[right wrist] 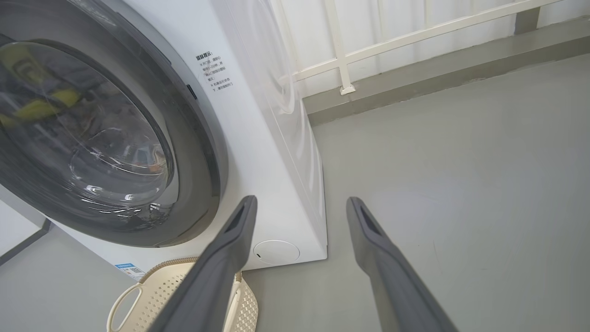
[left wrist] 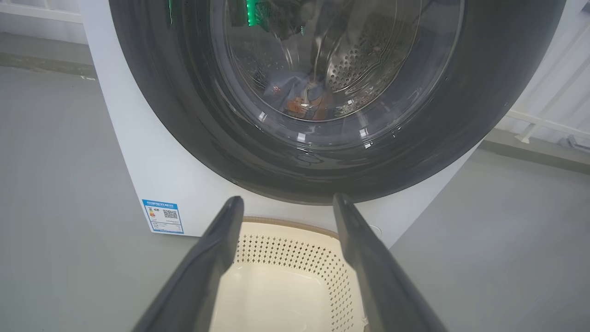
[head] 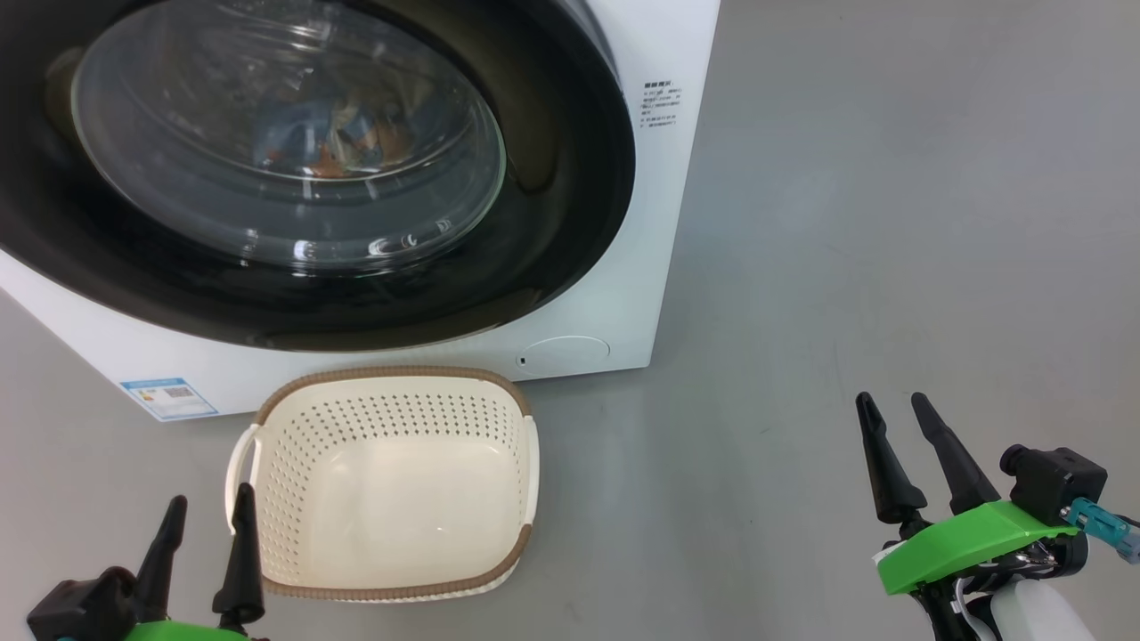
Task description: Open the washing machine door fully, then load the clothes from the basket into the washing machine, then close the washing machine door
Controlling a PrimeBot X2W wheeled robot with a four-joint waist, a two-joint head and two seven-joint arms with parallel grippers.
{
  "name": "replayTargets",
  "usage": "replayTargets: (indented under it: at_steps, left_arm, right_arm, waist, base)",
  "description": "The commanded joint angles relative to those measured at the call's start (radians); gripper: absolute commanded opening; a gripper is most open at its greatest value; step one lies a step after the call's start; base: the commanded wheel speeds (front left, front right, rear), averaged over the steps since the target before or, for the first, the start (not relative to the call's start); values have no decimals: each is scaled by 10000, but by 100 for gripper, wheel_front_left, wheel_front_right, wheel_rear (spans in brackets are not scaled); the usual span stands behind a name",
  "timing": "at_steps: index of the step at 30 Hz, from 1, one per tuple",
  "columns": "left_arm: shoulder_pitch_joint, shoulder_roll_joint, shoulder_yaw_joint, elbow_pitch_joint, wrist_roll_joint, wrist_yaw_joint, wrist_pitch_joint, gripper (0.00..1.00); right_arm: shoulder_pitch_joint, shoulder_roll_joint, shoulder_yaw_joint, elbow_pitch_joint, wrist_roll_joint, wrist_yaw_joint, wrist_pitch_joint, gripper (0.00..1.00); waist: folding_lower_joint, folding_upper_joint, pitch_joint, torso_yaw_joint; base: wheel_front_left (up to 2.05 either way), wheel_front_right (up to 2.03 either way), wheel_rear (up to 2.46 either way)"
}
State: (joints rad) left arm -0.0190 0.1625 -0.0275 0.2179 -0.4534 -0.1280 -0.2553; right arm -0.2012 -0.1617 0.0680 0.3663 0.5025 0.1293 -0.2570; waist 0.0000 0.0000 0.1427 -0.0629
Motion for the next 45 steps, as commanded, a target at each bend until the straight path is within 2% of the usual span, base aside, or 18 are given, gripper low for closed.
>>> replayTargets:
  at_steps: [1,5,6,11,18,23,45]
  left_arm:
    - [-109,151,359,-208,66,-27,-65,100]
    - [-72,159,316,-191,-67,-27,-65,100]
    - [1,-33,-20,14,-41,0,1,0]
    - [47,-404,-147,541,-63,2,24,0]
    - [39,-455,-102,508,-701,4,201,0]
    - [-14,-470,-58,522,-1175,8,332,0]
    - [-203,-544,152,529,-3153,-5,906,0]
  right_arm:
    - [69,-47,209,-254,-64,14,-48,100]
    - [88,-41,239,-242,-63,14,-48,100]
    - [1,6,18,9,4,0,2,0]
    - [105,219,97,576,29,0,21,0]
    - [207,274,18,475,635,1,205,0]
    - [227,300,-47,424,1086,1,343,0]
    - [347,424,-342,132,2965,4,939,0]
  waist:
    - [0,0,-15,-1]
    - [0,0,-56,-9]
    - [0,0,-55,-8]
    - [1,0,-58,-6]
    - [23,0,-154,28]
    - [2,0,-188,54]
    - [1,0,-411,161]
  base:
    - [0,0,0]
    - [0,0,0]
    - [0,0,0]
    - [0,0,0]
    - [0,0,0]
    - [0,0,0]
    - [0,0,0]
